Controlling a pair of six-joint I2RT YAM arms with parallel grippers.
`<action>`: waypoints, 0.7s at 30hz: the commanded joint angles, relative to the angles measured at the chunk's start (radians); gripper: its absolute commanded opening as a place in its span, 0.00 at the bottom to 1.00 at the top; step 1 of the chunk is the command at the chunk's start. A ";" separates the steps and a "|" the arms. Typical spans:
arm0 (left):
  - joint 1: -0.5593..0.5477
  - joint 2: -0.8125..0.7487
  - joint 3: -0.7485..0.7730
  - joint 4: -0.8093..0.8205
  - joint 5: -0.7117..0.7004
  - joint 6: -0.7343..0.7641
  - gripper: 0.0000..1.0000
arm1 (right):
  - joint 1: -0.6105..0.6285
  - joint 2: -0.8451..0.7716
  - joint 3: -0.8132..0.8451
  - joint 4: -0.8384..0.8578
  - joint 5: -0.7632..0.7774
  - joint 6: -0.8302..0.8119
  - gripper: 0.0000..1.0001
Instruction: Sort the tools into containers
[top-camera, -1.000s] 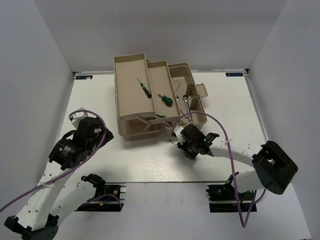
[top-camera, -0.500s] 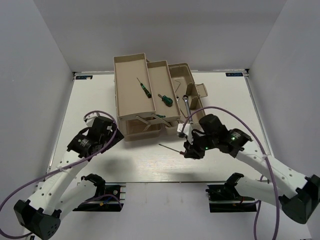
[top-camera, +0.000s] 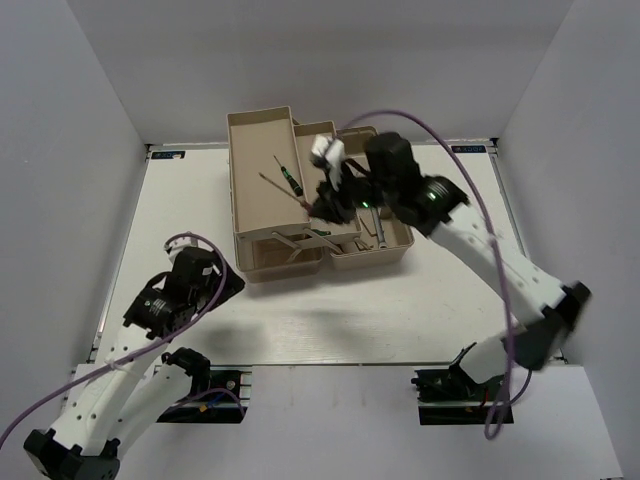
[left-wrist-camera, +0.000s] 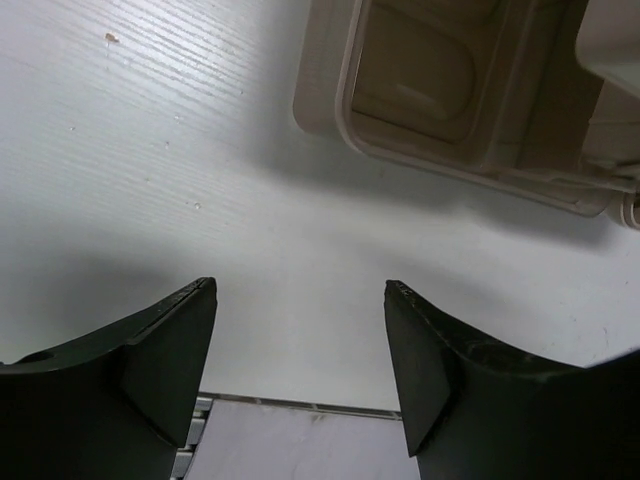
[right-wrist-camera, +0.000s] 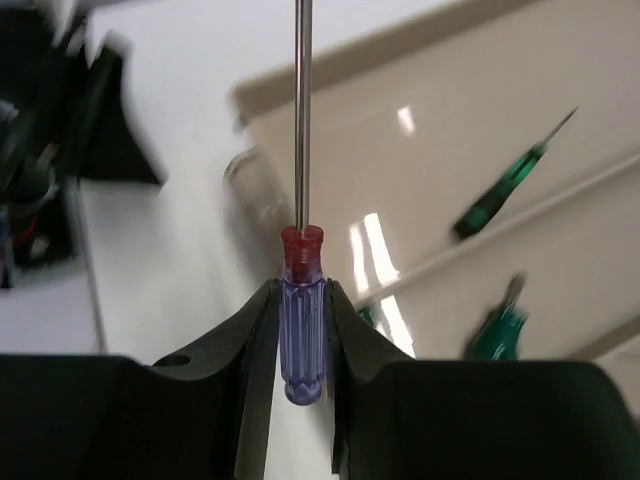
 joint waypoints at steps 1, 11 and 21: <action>0.006 -0.043 0.001 -0.077 0.022 0.038 0.78 | -0.002 0.197 0.251 0.029 0.063 0.103 0.00; 0.006 -0.160 -0.048 -0.123 0.043 -0.004 0.78 | 0.001 0.505 0.488 0.007 0.085 0.177 0.40; 0.006 -0.100 -0.059 -0.060 0.053 0.015 0.78 | -0.017 0.214 0.168 0.310 -0.295 0.053 0.45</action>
